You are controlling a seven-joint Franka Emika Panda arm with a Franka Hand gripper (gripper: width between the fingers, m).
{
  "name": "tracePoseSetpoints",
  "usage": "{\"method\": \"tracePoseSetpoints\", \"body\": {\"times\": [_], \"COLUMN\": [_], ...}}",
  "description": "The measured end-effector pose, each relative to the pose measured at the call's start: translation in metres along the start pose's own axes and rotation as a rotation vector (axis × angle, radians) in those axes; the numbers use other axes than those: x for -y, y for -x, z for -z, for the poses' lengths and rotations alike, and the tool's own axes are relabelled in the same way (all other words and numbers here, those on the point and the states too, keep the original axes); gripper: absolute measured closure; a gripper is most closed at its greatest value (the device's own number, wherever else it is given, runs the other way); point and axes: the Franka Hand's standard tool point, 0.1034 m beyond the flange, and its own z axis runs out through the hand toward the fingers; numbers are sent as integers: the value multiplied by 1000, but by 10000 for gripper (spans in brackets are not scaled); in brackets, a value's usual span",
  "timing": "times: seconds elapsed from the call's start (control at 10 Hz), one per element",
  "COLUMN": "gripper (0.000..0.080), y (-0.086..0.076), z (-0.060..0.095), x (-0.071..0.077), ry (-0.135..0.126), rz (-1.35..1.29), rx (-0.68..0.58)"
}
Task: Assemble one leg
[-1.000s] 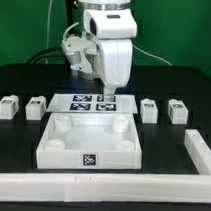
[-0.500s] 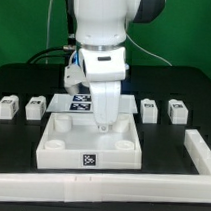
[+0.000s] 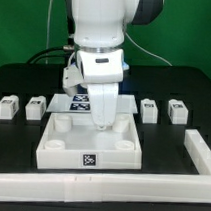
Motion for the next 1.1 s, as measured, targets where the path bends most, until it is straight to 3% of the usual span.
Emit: {"method": "tracePoseSetpoints", "body": {"times": [0.1,0.2,0.3,1.1], "gripper": [557,557,726,729], "y": [0,0,1,1], "z": [0,0,1,1], "x": [0,0,-2,-3], "ry": [0,0,8,14], "rz": [0,0,-3,-4], "rx": [0,0,1,1]}}
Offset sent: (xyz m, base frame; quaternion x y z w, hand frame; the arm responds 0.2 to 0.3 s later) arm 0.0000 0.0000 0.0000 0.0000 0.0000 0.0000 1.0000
